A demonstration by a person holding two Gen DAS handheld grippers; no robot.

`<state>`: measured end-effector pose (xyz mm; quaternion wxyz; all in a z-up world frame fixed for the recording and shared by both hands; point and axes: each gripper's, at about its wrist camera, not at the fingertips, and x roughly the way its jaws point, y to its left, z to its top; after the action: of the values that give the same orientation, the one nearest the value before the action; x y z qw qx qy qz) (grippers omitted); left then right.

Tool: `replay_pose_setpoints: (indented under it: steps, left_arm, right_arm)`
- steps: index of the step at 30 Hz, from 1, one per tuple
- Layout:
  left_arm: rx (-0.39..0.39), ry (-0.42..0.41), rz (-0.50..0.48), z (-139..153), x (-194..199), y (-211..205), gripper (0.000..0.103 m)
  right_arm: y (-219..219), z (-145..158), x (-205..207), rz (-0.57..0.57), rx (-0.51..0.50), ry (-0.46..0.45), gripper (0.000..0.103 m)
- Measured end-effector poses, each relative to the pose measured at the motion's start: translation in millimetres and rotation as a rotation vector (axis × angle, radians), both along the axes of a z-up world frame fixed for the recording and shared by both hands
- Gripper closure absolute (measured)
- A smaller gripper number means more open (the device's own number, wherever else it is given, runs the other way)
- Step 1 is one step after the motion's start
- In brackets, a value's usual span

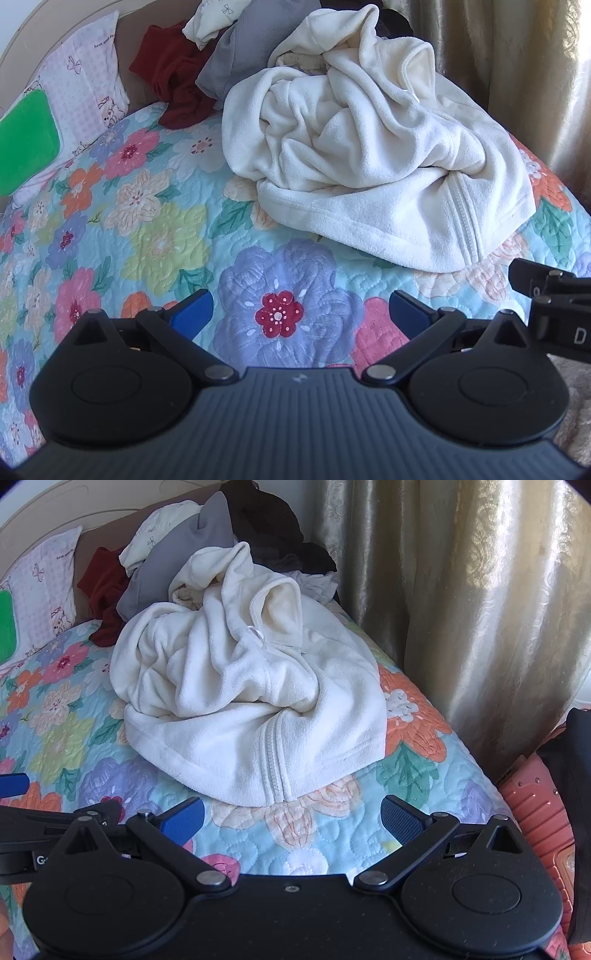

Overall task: Fold clothes
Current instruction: 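Move both grippers open toward the cream fleece jacket pile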

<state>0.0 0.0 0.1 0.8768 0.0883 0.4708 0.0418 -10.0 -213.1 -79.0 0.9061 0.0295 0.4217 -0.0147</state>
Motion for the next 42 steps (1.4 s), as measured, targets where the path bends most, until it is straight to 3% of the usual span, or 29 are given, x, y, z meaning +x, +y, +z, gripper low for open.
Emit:
replay_pose_setpoints:
  steps: [8,12,20,42]
  left_arm:
    - [-0.038,-0.015,-0.003,0,-4,3,0.0]
    - [-0.025,0.024,0.009,-1,2,0,0.0]
    - [-0.067,0.034,0.026,-1,-1,7,0.0]
    - [-0.078,0.044,0.032,2,-1,10,0.0]
  right_arm:
    - [-3,-2,-2,-0.004,0.042,0.022,0.0]
    - [-4,-1,0,-0.007,0.059,0.038,0.0]
    - [-2,-3,0,-0.005,0.056,0.049,0.0]
    - [-3,-5,1,-0.018,0.069,0.069,0.0]
